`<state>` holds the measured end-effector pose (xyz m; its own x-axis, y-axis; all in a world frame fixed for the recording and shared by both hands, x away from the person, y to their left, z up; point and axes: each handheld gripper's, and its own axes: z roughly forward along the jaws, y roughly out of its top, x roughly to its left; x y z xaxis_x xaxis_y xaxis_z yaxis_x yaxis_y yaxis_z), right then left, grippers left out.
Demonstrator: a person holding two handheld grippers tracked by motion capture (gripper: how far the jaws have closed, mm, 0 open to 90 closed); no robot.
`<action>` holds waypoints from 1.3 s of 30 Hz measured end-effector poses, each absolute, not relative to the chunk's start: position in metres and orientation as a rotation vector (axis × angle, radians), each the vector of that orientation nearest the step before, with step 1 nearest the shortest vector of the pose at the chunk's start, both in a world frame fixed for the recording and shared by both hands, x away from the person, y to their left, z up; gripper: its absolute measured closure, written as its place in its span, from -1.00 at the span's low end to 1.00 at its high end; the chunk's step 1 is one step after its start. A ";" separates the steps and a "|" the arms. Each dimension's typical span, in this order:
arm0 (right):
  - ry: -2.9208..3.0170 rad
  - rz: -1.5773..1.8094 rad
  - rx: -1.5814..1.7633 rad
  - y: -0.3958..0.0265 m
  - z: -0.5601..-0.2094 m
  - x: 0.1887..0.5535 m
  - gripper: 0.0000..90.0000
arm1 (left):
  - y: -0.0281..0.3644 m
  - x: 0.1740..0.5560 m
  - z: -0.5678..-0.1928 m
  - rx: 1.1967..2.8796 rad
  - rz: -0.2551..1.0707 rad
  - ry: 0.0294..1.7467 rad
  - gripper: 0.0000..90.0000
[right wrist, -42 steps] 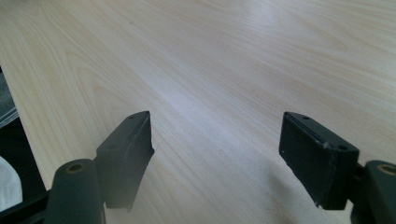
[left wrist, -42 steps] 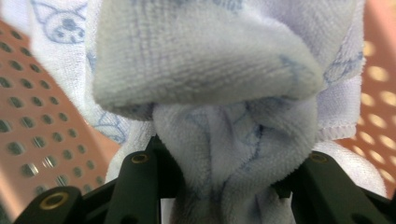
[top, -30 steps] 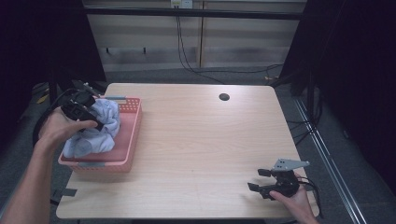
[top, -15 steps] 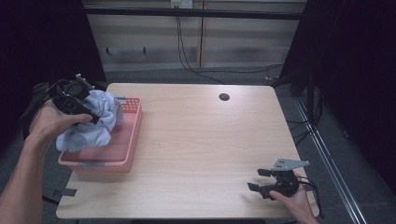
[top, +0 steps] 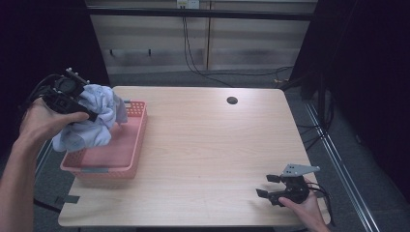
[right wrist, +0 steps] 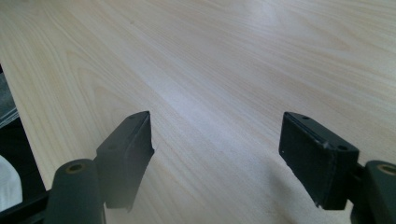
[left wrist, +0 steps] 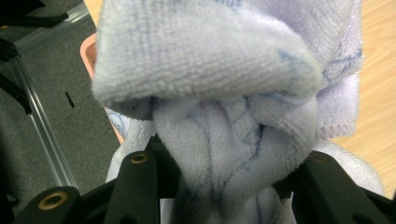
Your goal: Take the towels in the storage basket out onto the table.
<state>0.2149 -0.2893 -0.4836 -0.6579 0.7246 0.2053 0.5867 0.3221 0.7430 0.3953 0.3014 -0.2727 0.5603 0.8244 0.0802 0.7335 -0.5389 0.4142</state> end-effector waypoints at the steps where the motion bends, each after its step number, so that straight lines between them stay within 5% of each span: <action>1: 2.419 1.247 1.209 -0.289 -0.484 0.215 -0.44 | 0.299 0.394 -0.270 2.465 0.373 1.268 0.27; 39: 2.429 1.267 1.196 -0.289 -0.483 0.216 -0.44 | 0.225 0.390 -0.186 2.407 0.419 1.011 0.25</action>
<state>0.2158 -0.2892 -0.4835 -0.6700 0.7110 0.2136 0.5820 0.3244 0.7457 0.3899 0.2255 -0.1864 0.6781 0.7296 0.0883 0.5783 -0.6038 0.5486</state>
